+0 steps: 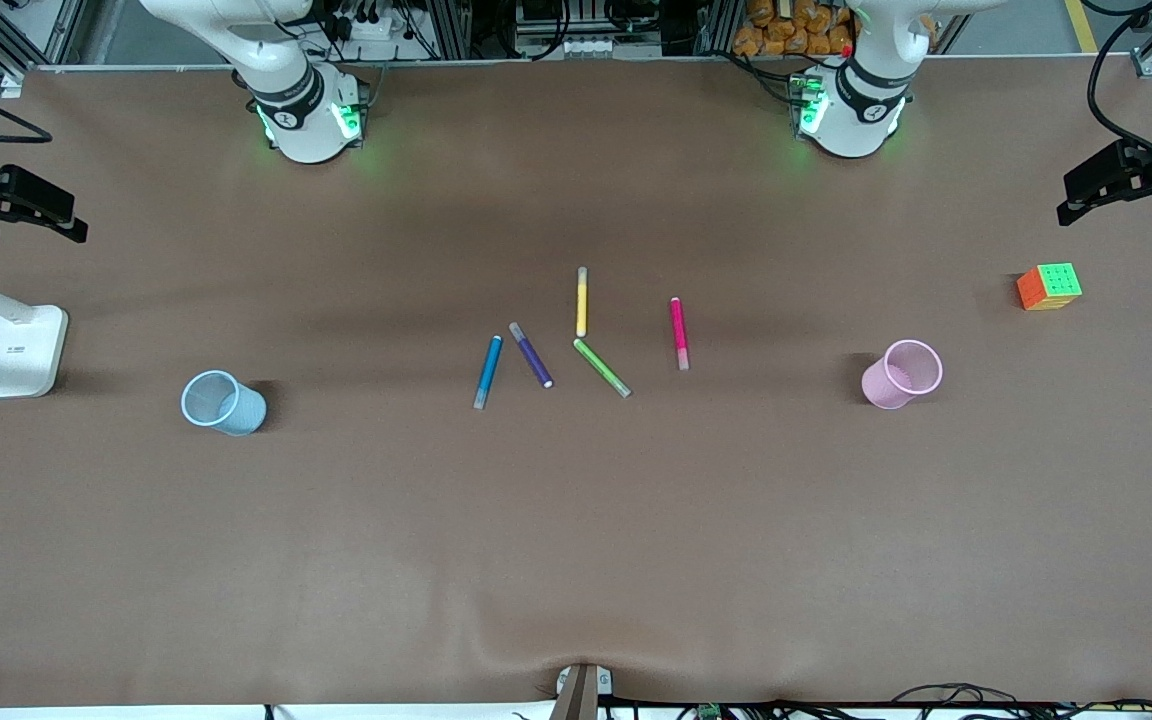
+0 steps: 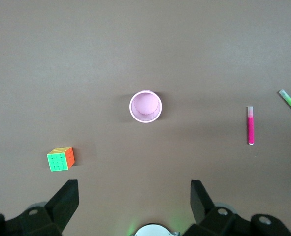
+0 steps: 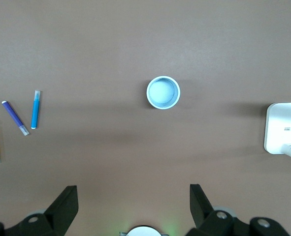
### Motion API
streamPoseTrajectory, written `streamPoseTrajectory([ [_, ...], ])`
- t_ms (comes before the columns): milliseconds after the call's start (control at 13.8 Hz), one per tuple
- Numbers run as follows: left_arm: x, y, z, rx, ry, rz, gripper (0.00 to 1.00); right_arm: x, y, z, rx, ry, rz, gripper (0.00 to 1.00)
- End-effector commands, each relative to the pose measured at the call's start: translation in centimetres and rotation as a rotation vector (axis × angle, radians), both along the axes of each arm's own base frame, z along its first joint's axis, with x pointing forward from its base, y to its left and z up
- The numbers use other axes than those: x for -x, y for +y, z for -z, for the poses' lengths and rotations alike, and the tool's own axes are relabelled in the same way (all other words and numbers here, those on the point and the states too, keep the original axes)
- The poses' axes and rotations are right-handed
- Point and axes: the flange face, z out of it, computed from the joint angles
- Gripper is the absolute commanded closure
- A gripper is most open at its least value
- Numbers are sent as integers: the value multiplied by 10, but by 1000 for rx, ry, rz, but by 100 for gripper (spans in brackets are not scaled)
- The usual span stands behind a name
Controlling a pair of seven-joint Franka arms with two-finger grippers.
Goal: Place pink and blue markers in matching cups
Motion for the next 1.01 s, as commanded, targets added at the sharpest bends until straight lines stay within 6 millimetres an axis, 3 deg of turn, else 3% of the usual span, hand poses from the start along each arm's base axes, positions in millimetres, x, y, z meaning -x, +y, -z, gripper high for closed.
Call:
streamPoseTrajectory([
  [0,-3,2,-2,-7,-4,5,0,3,-1,-5,17,-10,4,0],
  [578,-8,3,13,-8,31,42,0,7,13,-7,13,0,-26,0],
  [940,-16,-3,39,-21,119,62,0,5,13,-7,15,-4,-27,0],
])
